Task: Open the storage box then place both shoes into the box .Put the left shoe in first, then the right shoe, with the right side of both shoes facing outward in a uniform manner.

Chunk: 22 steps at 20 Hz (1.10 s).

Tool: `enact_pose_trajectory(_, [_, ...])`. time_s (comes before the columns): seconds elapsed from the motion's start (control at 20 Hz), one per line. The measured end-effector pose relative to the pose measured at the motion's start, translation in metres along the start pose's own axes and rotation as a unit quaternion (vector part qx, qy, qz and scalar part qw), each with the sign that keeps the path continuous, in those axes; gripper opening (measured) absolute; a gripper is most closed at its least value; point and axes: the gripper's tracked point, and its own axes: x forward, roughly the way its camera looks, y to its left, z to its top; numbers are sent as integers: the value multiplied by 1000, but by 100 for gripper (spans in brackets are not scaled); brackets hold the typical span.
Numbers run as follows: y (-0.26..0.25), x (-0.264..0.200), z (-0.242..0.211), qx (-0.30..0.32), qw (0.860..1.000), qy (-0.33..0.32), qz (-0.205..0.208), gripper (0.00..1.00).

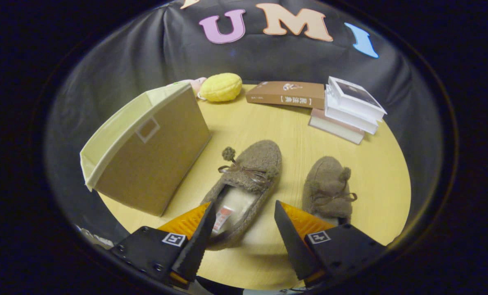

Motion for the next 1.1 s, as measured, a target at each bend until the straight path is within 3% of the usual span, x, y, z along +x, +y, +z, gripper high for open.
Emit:
enact_pose_trajectory(0.45, [0,21,-30,69,995,75,0,39])
enact_pose_trajectory(0.6, [-10,25,-28,108,991,75,-22,21])
enact_pose_trajectory(0.65, [-7,26,-30,127,989,81,-14,7])
enact_pose_trajectory(1.1, [6,-4,0,246,967,55,16,3])
